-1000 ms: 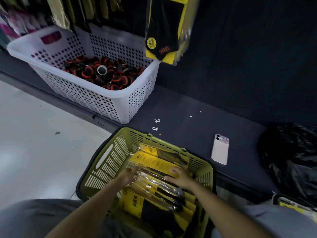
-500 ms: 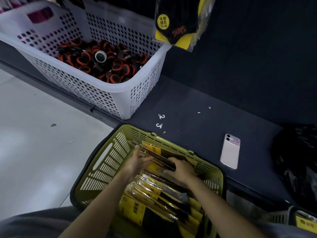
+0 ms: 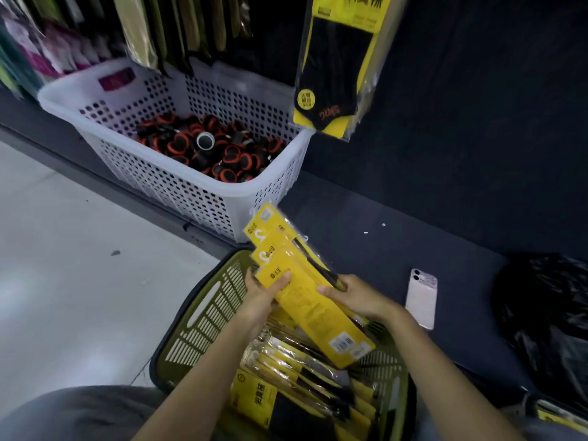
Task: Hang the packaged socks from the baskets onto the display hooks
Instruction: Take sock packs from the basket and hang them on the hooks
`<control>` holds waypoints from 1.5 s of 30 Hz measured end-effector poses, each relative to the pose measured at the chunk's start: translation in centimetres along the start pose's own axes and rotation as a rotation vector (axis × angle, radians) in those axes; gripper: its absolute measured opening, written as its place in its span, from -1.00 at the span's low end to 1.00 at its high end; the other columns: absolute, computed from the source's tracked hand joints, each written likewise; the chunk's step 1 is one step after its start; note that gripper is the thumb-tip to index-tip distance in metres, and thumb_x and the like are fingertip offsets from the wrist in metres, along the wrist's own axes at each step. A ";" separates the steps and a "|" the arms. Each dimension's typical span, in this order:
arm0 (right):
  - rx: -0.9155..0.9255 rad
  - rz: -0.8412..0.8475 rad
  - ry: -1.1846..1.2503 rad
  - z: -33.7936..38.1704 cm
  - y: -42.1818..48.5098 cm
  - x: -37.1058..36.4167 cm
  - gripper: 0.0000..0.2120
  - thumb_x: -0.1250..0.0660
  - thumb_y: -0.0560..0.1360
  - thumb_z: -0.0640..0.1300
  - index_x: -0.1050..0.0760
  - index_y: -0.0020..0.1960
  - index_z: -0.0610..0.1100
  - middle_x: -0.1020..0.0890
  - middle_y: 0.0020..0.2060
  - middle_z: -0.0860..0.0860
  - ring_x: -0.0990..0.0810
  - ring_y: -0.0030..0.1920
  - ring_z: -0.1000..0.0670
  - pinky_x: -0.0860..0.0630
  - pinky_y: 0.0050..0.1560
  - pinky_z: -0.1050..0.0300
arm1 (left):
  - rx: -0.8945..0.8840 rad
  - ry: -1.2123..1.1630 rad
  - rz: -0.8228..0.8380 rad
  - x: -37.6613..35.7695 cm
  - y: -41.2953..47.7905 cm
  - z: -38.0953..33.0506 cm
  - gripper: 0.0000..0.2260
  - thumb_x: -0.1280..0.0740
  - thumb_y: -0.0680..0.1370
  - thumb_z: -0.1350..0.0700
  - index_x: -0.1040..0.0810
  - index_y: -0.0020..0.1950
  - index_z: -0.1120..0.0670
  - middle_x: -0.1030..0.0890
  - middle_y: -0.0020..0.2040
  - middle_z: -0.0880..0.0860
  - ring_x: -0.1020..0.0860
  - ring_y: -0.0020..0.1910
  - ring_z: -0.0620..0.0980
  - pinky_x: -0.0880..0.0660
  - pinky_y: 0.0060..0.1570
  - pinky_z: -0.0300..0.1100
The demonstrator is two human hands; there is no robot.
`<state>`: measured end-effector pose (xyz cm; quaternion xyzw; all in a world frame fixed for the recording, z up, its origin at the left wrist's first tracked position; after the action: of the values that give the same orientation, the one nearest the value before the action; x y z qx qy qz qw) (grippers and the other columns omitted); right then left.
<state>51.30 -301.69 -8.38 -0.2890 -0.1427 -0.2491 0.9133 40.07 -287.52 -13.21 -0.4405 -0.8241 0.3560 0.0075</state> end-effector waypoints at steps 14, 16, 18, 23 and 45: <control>0.115 -0.178 0.508 2.5 -6.8 -1.6 -0.63 -0.40 0.46 -0.08 -0.40 0.23 0.00 -0.59 0.17 0.05 -0.59 0.14 0.16 -0.55 0.12 0.21 | -0.393 0.321 0.273 -3.9 -8.1 -4.0 -0.60 -0.42 0.46 0.19 -0.42 0.26 0.04 -0.67 0.07 -0.02 -0.64 0.03 -0.03 -0.58 -0.14 -0.23; 0.070 -0.159 0.450 1.7 -7.3 -2.9 -0.62 -0.40 0.47 -0.03 -0.39 0.24 0.04 -0.57 0.13 0.14 -0.59 0.06 0.25 -0.55 -0.05 0.33 | -0.376 0.406 0.301 -4.0 -8.7 -2.5 -0.60 -0.41 0.48 0.14 -0.40 0.29 0.00 -0.64 0.11 -0.01 -0.62 0.08 -0.05 -0.58 -0.10 -0.22; 0.007 -0.144 0.376 0.2 -7.7 -4.3 -0.55 -0.38 0.49 0.00 -0.34 0.33 0.06 -0.55 0.14 0.17 -0.55 0.06 0.24 -0.53 -0.08 0.33 | -0.301 0.502 0.316 -3.7 -8.8 -0.6 -0.56 -0.39 0.50 0.09 -0.35 0.34 -0.06 -0.60 0.16 -0.04 -0.58 0.13 -0.10 -0.57 -0.01 -0.22; 0.016 -0.290 0.443 -0.2 -8.3 -3.3 -0.61 -0.40 0.49 -0.07 -0.40 0.28 -0.05 -0.57 0.19 0.00 -0.56 0.13 0.08 -0.55 0.06 0.25 | -0.243 0.440 0.333 -3.4 -9.1 -1.0 -0.60 -0.37 0.50 0.22 -0.41 0.33 0.11 -0.61 0.18 0.10 -0.59 0.16 0.06 -0.53 0.15 0.08; 0.332 -0.577 0.457 11.0 -9.9 3.2 -0.84 -0.22 0.58 0.05 -0.48 0.01 -0.03 -0.64 -0.07 -0.06 -0.64 -0.04 -0.02 -0.59 -0.04 0.08 | -0.274 0.394 0.234 -7.3 -11.9 -10.5 -0.39 0.03 0.50 -0.34 -0.41 0.39 -0.06 -0.48 0.33 -0.01 -0.47 0.29 -0.01 -0.35 0.33 0.01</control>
<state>47.37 -303.30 6.18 -0.0226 -0.0496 -0.5267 0.8483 39.38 -291.03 3.86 -0.5906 -0.7906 0.1470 0.0670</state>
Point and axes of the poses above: each hand's wrist, its own y-axis towards the middle knuckle, its own x-axis out of the back of the hand, z = x × y, the point moved 8 cm from there along y, towards the middle knuckle
